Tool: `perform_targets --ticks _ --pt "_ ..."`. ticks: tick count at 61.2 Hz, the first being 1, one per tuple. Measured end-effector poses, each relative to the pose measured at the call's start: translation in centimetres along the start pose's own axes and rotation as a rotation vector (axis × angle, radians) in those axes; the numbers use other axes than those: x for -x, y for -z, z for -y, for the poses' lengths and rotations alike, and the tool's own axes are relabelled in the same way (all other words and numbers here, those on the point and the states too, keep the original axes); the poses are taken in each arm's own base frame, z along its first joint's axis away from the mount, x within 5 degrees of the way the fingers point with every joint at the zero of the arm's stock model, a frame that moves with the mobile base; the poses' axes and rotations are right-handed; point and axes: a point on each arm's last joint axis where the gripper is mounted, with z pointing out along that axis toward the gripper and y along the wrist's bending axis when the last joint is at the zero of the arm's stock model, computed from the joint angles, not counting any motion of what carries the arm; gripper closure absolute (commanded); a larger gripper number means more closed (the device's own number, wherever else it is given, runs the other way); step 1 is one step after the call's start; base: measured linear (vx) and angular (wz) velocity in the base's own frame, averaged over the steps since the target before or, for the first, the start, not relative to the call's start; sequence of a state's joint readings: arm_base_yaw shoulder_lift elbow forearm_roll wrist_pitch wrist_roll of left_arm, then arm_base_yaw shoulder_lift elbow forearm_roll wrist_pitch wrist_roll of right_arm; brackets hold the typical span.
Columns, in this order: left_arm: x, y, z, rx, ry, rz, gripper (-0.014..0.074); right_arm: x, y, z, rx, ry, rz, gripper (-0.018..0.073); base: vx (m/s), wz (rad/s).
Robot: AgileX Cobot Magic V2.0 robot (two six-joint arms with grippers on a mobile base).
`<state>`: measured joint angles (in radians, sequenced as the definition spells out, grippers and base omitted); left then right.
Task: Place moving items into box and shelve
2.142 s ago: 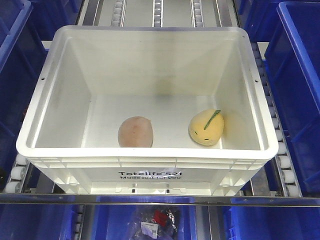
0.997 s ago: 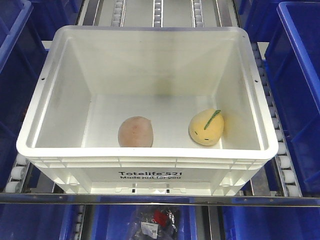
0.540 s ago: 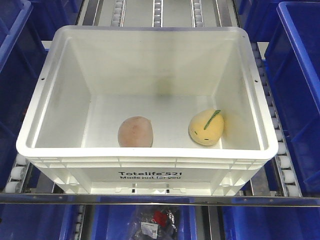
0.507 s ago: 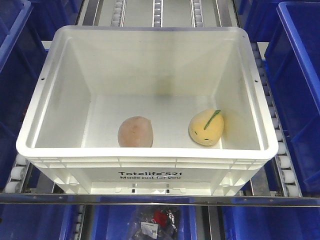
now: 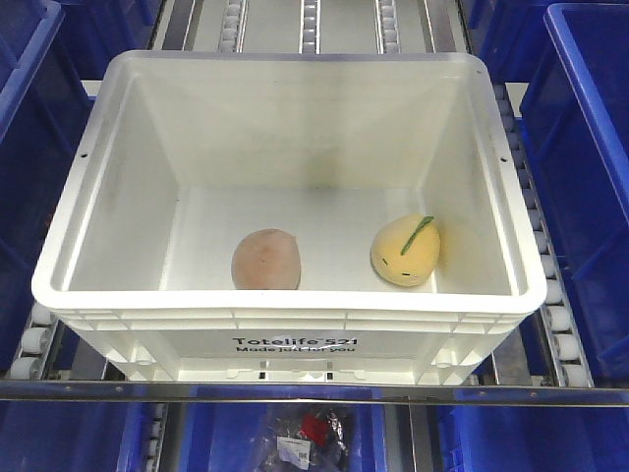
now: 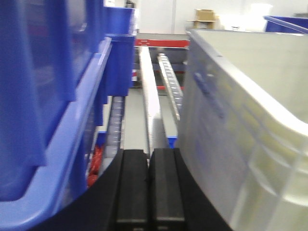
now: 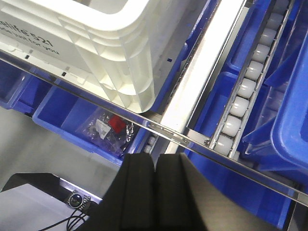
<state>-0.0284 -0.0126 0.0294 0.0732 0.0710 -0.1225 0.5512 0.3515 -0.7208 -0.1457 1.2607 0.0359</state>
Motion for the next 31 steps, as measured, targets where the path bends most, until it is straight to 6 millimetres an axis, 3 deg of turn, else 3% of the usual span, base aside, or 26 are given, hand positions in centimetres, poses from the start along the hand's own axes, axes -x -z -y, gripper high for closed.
perform_targets --ticks 31 --pt "0.28 0.00 -0.06 0.012 0.006 0.031 0.0619 -0.04 0.00 0.00 0.000 0.000 -0.004 0.0575 0.00 0.00"
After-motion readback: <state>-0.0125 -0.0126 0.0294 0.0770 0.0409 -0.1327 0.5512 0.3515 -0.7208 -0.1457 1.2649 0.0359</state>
